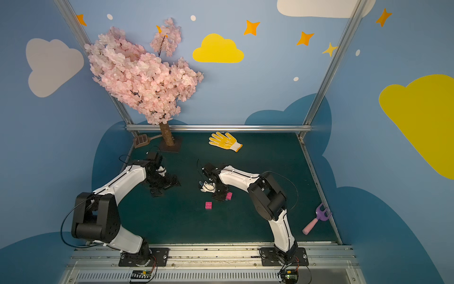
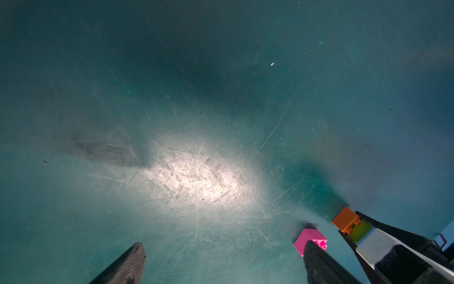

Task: Assemble the letter y with lego
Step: Place the lego brick at the center of the board.

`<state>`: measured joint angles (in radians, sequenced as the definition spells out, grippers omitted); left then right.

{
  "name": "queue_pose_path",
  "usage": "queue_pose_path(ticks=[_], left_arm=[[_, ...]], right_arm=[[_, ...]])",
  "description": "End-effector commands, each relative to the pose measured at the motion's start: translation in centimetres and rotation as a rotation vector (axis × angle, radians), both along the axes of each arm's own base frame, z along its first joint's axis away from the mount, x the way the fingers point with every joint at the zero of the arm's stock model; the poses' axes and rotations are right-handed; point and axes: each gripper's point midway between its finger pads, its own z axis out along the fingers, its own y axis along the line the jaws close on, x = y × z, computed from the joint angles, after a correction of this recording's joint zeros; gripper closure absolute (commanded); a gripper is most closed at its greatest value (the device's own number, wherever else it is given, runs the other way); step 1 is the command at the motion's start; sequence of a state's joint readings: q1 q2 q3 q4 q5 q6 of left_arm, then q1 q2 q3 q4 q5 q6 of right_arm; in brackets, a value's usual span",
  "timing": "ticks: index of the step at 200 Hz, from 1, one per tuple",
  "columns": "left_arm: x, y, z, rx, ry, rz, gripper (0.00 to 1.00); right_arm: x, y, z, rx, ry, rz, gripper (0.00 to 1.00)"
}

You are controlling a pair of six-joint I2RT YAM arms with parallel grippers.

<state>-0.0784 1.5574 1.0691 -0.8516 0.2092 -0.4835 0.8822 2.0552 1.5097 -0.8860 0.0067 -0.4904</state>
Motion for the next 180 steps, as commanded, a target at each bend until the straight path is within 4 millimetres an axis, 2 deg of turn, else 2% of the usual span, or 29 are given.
queue_pose_path(ticks=[1,122,180], left_arm=[[-0.46,0.17,-0.44,-0.004,0.023,0.013,0.00],[-0.48,0.23,-0.44,-0.004,0.022,0.015,0.00],[-0.46,0.22,-0.45,-0.005,0.022,0.014,0.00]], right_arm=[[-1.22,0.80,-1.03,0.027,0.046,0.007,0.64],[-1.02,0.91,-0.87,0.035,0.035,-0.008,0.57],[-0.80,1.03,-0.88,0.035,0.028,-0.017,0.63]])
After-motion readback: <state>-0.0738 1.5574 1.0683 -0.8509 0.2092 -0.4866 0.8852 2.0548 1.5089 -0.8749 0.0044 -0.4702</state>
